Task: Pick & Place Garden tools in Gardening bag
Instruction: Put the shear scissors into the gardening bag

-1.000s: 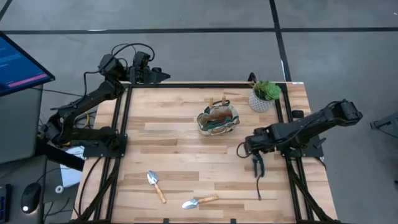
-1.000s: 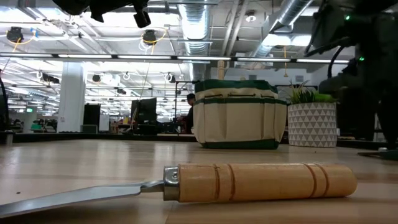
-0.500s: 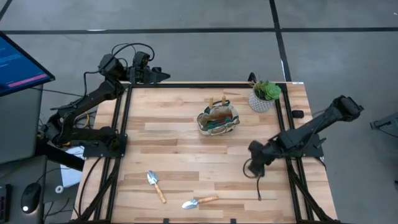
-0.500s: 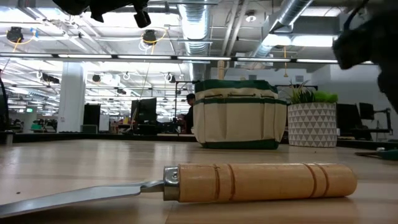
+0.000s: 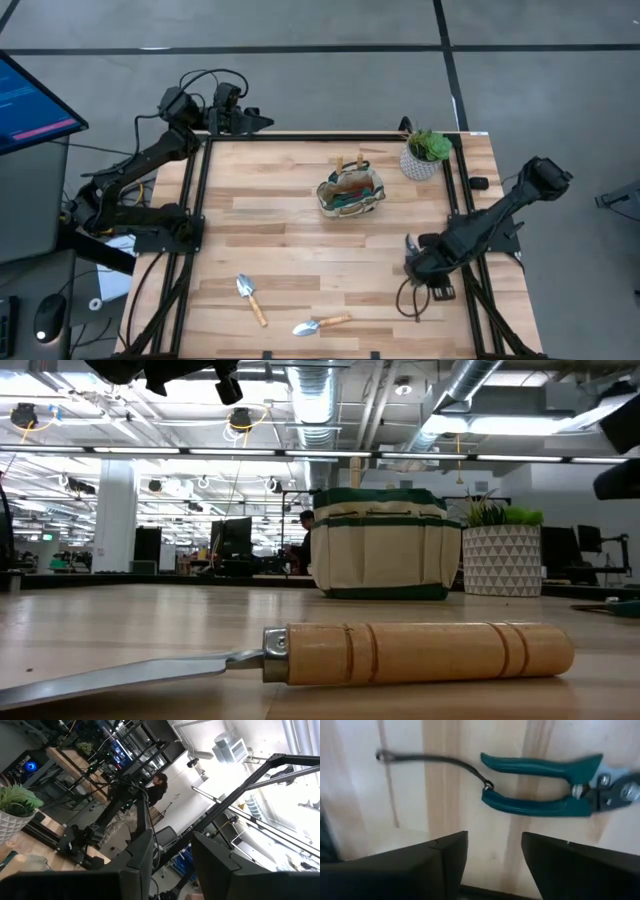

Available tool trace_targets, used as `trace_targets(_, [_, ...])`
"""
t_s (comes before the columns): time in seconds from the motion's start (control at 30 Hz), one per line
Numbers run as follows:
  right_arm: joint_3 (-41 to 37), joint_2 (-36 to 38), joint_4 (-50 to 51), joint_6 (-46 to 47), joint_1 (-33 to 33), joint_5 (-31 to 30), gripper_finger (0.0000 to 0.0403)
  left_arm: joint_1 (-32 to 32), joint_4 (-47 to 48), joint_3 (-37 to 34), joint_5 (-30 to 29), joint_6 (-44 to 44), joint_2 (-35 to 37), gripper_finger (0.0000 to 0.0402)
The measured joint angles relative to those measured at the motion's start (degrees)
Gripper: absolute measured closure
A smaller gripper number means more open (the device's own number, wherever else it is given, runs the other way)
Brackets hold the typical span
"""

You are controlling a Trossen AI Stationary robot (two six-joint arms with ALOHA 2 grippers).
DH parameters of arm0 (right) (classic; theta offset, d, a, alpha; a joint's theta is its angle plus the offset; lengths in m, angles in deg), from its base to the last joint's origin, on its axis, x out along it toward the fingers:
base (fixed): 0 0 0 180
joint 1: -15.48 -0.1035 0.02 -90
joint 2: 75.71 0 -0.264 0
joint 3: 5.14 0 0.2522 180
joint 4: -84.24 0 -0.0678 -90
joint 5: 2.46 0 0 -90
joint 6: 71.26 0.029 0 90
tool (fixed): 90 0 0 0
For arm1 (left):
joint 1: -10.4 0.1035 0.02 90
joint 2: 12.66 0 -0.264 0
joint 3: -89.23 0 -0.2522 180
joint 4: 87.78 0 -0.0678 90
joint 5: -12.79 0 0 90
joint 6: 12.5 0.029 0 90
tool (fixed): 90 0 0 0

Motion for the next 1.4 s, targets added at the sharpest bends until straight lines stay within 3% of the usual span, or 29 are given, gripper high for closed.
trace_targets(0.13, [0.0, -2.1, 1.1, -3.6, -2.3, -3.7, 0.0216, 0.0, 0.0, 0.0, 0.0, 0.0, 0.0, 0.0294])
trace_targets(0.43, [-1.5, -11.9, -1.7, -2.7, -4.5, -0.3, 0.023, 0.0, 0.0, 0.0, 0.0, 0.0, 0.0, 0.0294])
trace_targets(0.67, [3.0, -17.1, -9.8, -1.1, 1.0, -1.0, 0.0241, 0.0, 0.0, 0.0, 0.0, 0.0, 0.0, 0.0294])
trace_targets(1.1, [12.9, -15.5, -13.2, -13.1, 14.3, -7.1, 0.0248, 0.0, 0.0, 0.0, 0.0, 0.0, 0.0, 0.0294])
trace_targets(1.4, [8.9, -16.2, -10.8, -14.4, 12.8, -6.2, 0.0249, 0.0, 0.0, 0.0, 0.0, -0.2, 0.0, 0.0294])
